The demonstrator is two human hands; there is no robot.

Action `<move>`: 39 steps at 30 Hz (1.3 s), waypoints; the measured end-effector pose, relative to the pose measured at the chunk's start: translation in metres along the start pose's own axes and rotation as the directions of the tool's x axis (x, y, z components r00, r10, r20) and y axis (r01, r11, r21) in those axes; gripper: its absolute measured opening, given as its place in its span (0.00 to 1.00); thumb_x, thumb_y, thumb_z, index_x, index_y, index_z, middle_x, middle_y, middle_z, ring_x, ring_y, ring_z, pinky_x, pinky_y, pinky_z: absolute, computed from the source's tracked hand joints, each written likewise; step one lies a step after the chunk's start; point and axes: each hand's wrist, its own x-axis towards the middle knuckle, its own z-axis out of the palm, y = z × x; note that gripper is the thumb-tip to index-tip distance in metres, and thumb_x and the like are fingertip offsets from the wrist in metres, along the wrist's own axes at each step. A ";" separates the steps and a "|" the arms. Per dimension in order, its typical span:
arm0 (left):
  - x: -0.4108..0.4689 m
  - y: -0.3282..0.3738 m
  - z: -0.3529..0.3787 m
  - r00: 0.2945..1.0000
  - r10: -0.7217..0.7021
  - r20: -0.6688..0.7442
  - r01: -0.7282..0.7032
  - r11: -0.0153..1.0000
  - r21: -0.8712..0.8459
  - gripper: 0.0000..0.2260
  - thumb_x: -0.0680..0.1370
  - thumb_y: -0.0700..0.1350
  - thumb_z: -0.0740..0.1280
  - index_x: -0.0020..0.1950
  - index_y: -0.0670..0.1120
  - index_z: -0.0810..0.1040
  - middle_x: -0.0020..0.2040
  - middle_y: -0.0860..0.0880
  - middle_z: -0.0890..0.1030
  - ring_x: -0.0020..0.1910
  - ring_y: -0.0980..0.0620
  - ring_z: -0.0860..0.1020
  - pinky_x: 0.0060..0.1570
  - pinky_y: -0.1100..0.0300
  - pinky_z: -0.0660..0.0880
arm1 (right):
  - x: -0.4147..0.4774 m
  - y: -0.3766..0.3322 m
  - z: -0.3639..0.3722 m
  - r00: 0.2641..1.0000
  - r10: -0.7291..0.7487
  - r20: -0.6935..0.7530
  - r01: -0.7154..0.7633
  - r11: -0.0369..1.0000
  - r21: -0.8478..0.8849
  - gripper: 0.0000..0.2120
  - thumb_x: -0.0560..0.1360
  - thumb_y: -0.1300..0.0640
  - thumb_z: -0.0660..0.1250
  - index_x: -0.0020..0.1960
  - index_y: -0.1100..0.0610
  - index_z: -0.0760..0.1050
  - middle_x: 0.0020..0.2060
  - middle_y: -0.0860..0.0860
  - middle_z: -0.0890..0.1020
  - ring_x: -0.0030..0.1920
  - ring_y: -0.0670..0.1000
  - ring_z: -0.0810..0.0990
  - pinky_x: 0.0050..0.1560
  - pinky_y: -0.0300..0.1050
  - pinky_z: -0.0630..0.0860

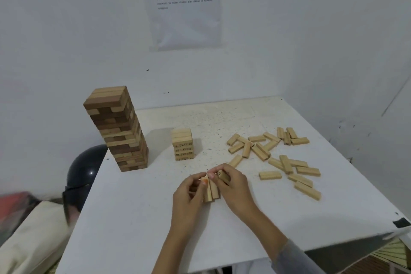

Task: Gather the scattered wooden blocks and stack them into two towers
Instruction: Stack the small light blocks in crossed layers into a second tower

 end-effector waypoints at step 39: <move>-0.013 -0.014 -0.026 0.967 0.194 0.164 -0.240 0.910 0.338 0.23 0.75 0.44 0.72 0.65 0.60 0.68 0.61 0.62 0.74 0.60 0.67 0.68 0.56 0.76 0.63 | -0.013 0.021 -0.024 0.939 -0.205 0.277 0.271 0.936 -0.227 0.28 0.71 0.61 0.73 0.67 0.43 0.70 0.52 0.42 0.75 0.49 0.45 0.71 0.47 0.31 0.70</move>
